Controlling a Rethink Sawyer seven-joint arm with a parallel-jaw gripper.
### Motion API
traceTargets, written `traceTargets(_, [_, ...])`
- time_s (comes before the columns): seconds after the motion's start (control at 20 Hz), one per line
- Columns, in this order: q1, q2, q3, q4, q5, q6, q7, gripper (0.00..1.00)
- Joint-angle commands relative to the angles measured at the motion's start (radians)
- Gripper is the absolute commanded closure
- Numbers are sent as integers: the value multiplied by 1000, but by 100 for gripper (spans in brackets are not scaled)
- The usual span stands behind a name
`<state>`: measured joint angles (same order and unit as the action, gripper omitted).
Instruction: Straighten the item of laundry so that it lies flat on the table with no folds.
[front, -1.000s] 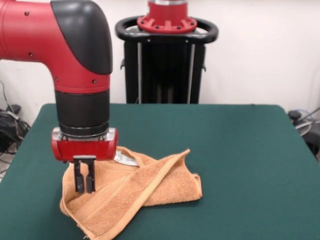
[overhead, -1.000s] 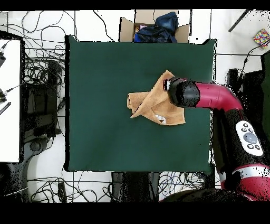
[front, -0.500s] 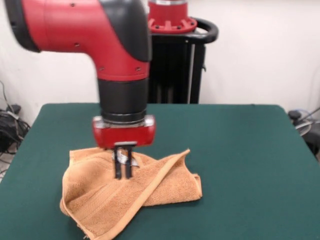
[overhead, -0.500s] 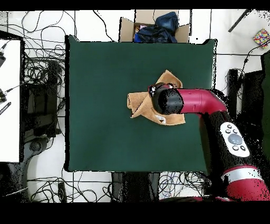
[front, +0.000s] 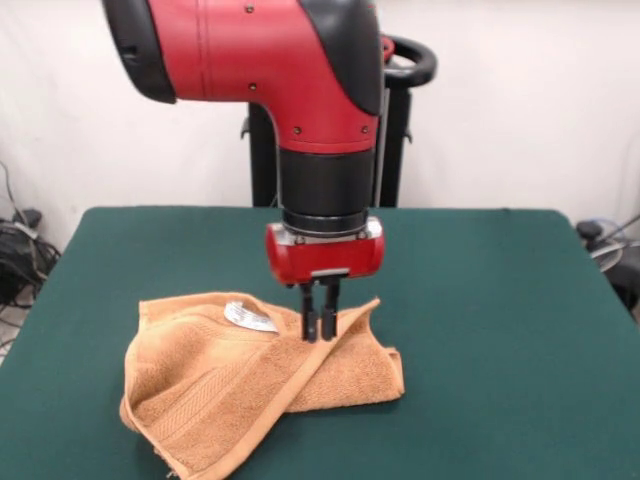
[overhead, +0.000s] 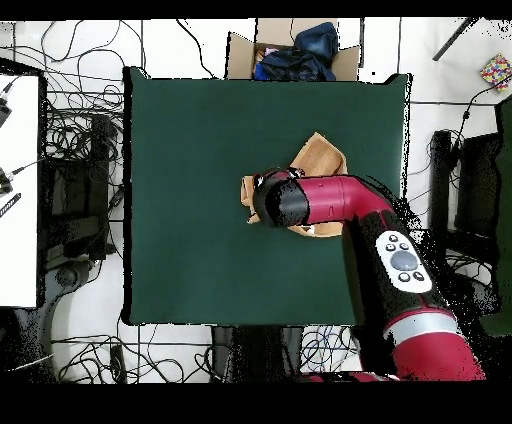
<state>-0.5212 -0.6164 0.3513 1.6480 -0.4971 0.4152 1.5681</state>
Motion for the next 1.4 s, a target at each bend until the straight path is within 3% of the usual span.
traceTargets(0.05, [24, 15, -76, 66, 49, -65, 236, 100])
traceTargets(0.35, [49, 7, -111, 73, 46, -130, 236, 100])
traceTargets(0.4, [54, 6, -116, 74, 45, -153, 238, 0])
traceTargets(0.65, [78, -2, -140, 82, 89, -79, 239, 0])
traceTargets(1.05, [111, 4, -184, 110, 142, -91, 264, 0])
traceTargets(1.4, [206, -22, -313, 164, 241, -91, 381, 0])
